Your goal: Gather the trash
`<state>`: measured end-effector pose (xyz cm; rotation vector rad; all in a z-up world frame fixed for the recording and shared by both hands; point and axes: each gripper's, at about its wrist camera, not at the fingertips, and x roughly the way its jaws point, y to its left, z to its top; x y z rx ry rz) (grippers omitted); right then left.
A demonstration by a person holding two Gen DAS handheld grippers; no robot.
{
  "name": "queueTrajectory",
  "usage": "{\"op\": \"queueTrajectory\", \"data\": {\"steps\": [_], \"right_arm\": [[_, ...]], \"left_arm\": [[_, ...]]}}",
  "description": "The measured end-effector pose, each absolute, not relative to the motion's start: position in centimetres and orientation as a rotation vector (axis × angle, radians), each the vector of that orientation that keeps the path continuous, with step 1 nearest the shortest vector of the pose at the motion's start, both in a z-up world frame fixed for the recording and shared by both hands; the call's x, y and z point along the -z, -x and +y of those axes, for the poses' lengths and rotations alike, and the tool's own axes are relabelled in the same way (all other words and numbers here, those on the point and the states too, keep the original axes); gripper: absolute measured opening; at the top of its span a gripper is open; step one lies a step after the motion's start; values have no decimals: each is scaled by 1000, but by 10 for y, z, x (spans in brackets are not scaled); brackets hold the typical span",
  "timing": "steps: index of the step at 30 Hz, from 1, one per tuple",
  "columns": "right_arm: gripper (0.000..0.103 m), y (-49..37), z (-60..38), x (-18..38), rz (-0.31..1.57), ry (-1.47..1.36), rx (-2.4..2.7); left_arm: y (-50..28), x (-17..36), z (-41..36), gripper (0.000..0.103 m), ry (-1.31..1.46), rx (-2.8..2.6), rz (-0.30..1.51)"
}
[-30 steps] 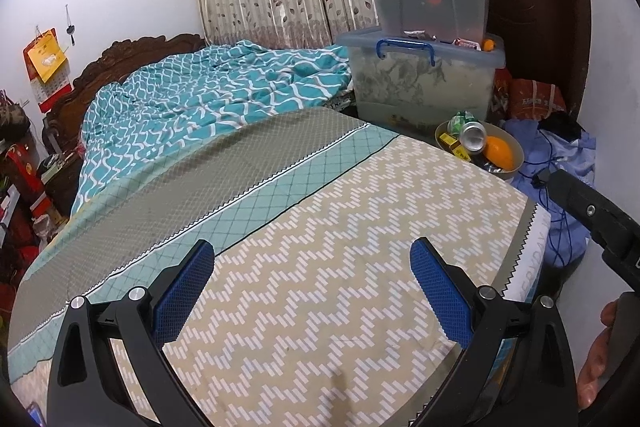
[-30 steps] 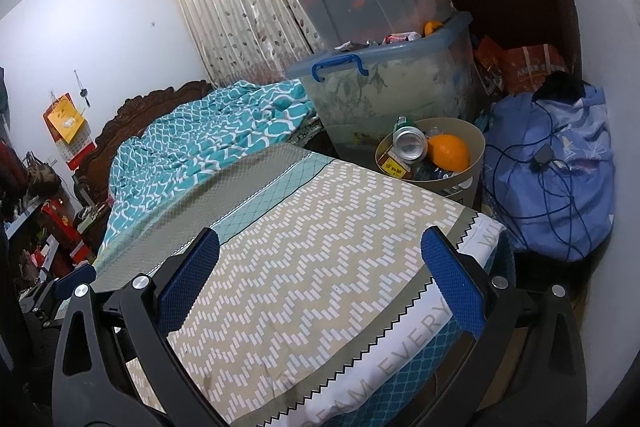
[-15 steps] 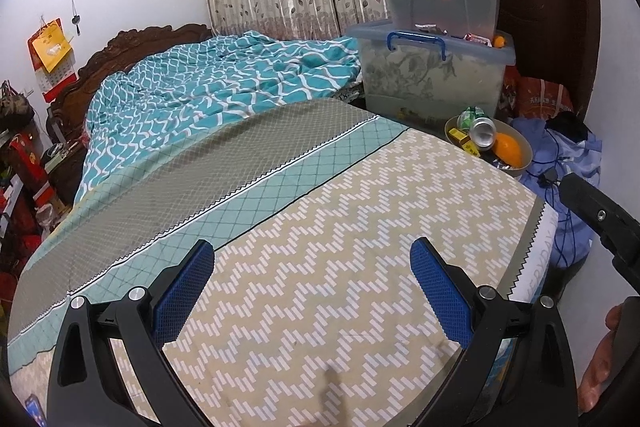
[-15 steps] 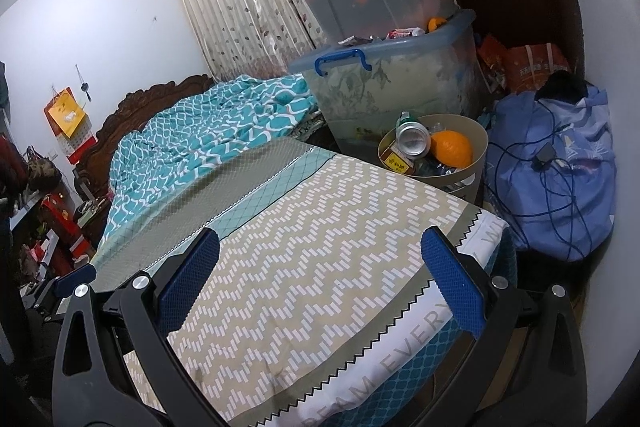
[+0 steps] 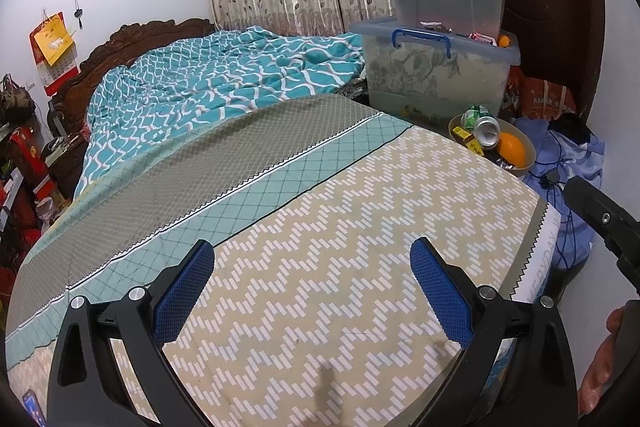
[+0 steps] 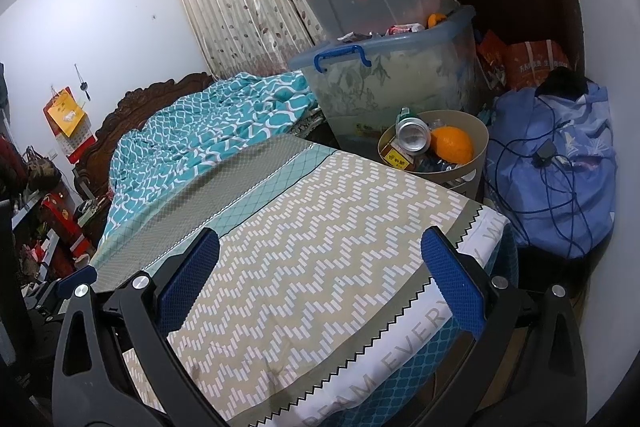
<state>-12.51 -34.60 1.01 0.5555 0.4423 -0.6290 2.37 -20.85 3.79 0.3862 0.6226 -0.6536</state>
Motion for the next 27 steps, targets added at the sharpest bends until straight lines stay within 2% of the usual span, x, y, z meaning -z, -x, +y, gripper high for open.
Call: {"op": "queueTrajectory", "data": {"steps": [27], "right_arm": [[100, 126, -346, -7, 446, -563, 631]], "left_arm": [[-20, -34, -216, 94, -413, 628, 625]]}}
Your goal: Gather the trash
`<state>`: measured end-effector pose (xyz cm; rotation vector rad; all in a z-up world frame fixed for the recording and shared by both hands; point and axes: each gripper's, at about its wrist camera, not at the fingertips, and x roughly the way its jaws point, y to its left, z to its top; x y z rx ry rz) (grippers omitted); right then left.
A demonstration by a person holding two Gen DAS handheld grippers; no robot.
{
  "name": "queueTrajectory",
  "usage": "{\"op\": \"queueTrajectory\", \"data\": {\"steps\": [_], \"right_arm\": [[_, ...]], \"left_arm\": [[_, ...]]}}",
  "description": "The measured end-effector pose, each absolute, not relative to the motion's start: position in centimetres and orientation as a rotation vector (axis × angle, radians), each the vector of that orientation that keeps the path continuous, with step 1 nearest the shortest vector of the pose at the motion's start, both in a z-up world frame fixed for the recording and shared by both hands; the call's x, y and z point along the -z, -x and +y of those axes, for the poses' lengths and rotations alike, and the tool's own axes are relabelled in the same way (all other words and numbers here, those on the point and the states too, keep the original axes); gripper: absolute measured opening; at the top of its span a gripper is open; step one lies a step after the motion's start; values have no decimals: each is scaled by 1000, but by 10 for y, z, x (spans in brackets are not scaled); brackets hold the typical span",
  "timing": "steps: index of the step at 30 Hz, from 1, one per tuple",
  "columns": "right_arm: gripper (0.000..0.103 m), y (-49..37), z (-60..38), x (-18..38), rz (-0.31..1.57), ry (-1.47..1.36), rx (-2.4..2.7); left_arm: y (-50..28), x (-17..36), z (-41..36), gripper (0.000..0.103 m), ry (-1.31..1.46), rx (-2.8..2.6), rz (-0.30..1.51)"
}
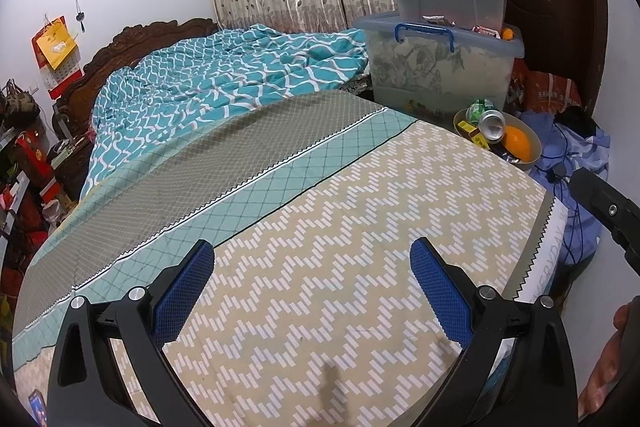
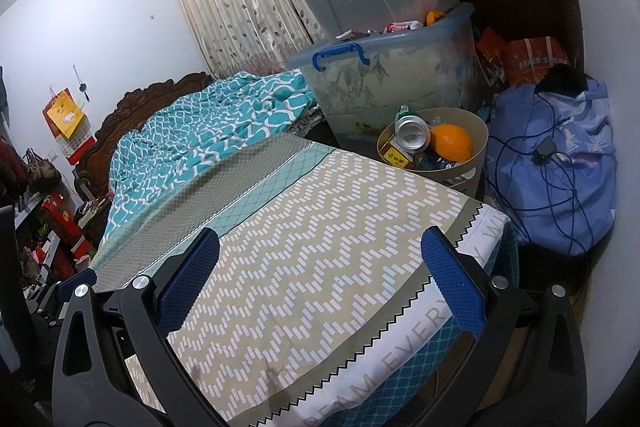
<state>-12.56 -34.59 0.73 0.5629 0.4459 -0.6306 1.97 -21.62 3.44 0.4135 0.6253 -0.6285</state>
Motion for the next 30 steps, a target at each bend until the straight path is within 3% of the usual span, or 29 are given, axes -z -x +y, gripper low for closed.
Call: {"op": "queueTrajectory", "data": {"steps": [30], "right_arm": [[100, 121, -343, -2, 468, -570, 618]], "left_arm": [[-27, -23, -215, 94, -441, 612, 679]]}}
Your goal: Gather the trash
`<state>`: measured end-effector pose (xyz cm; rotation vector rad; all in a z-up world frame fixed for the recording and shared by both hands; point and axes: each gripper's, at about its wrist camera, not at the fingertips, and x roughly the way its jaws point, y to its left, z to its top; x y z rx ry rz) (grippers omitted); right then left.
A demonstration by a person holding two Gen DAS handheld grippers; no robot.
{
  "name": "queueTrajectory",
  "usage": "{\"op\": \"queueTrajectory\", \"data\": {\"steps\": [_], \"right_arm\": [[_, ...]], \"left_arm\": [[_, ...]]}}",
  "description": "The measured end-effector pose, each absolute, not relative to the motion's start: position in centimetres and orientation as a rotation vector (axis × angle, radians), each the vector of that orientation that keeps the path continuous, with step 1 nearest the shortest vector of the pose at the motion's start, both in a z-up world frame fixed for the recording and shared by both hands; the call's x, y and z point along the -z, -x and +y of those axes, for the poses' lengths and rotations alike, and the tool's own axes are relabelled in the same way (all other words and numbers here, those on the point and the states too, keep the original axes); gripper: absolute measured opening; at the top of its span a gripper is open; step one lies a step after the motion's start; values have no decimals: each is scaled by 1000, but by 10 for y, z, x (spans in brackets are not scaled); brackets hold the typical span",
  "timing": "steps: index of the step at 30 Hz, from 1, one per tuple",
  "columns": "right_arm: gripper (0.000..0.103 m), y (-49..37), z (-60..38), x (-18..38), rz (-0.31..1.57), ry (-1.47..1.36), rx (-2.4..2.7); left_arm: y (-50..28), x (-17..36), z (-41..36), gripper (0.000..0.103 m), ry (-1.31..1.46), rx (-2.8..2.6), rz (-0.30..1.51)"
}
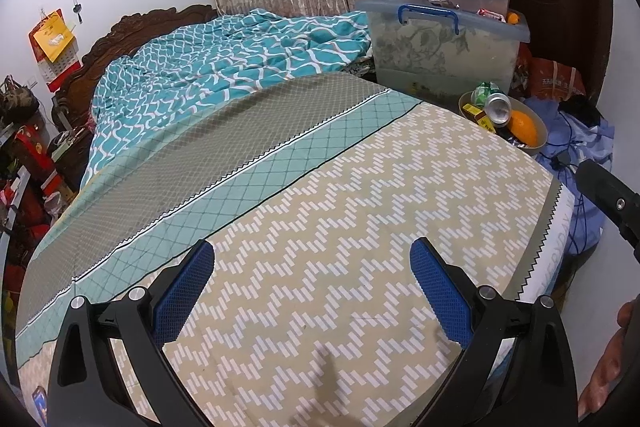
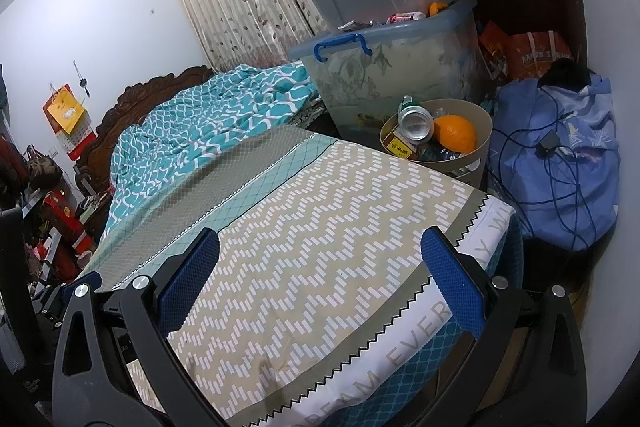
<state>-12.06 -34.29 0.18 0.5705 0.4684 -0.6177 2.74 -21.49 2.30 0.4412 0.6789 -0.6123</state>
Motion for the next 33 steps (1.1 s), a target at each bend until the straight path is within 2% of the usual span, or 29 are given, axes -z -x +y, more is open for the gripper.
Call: {"op": "queueTrajectory", "data": {"steps": [33], "right_arm": [[100, 120, -342, 0, 472, -573, 617]], "left_arm": [[-26, -17, -212, 94, -450, 611, 684]]}}
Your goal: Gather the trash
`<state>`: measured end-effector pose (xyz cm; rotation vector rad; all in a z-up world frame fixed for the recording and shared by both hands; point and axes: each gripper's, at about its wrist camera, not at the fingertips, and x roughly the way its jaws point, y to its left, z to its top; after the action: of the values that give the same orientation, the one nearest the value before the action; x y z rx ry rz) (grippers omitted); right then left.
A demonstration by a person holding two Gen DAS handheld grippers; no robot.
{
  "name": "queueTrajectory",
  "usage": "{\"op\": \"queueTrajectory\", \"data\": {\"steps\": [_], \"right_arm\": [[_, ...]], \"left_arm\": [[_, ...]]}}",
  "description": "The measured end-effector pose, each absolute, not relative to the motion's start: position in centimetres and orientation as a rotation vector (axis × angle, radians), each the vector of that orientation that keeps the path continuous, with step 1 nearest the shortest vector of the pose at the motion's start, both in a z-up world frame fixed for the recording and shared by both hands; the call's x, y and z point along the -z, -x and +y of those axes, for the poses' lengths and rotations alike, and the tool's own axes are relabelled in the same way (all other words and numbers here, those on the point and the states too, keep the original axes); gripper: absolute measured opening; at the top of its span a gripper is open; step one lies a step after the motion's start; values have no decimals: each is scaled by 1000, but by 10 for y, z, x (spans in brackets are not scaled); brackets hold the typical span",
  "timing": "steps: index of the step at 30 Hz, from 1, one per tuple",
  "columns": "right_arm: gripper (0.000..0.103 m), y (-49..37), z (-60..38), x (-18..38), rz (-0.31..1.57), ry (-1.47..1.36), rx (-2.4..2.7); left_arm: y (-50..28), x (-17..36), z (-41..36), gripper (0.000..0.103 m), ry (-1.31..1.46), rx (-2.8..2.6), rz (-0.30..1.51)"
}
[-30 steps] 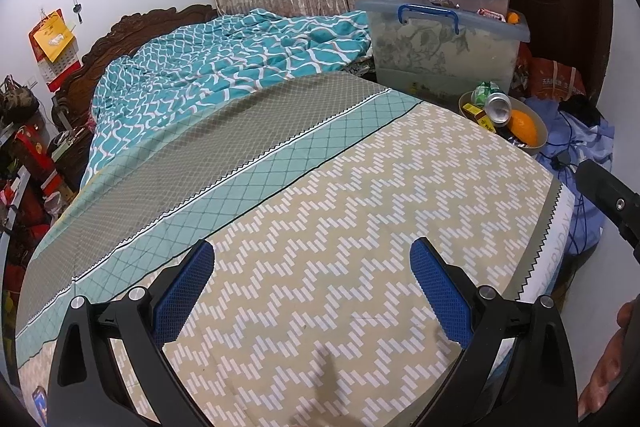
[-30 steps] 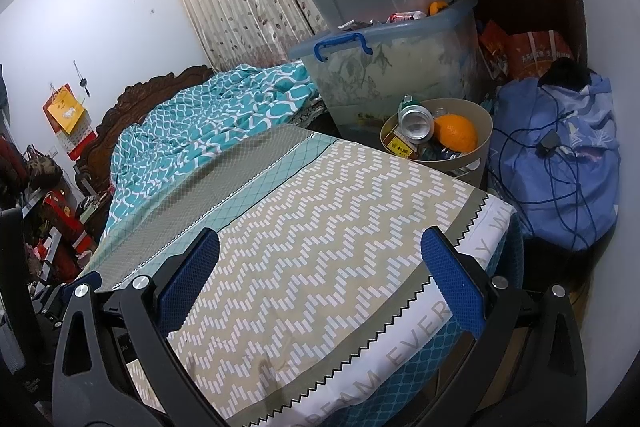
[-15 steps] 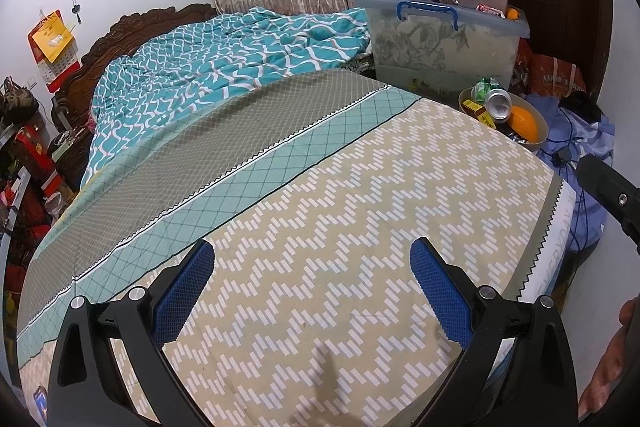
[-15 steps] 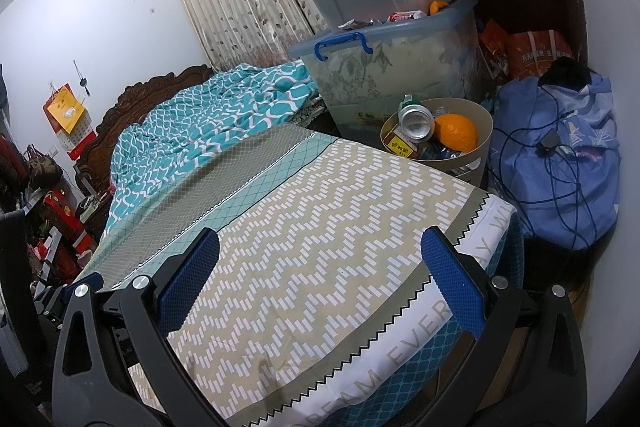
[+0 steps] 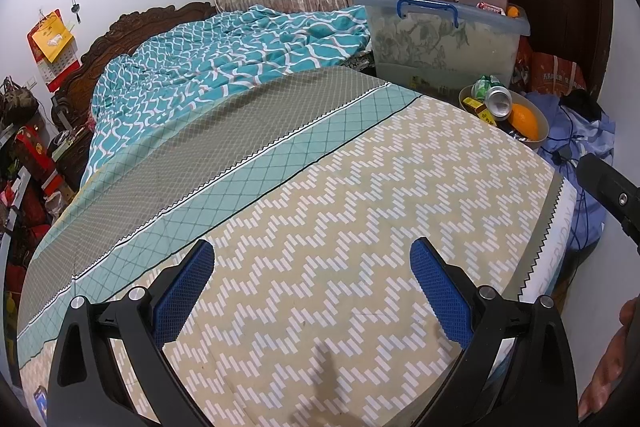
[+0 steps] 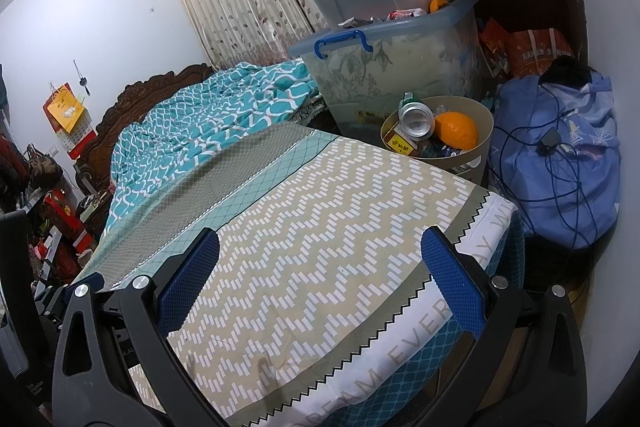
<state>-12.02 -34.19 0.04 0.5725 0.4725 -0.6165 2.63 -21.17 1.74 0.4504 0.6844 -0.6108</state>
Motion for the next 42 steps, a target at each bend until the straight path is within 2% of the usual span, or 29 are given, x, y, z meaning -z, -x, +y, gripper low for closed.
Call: {"op": "queueTrajectory", "data": {"steps": [42], "right_arm": [[100, 119, -338, 8, 486, -586, 609]], "left_arm": [[-26, -10, -214, 94, -469, 618, 692]]}}
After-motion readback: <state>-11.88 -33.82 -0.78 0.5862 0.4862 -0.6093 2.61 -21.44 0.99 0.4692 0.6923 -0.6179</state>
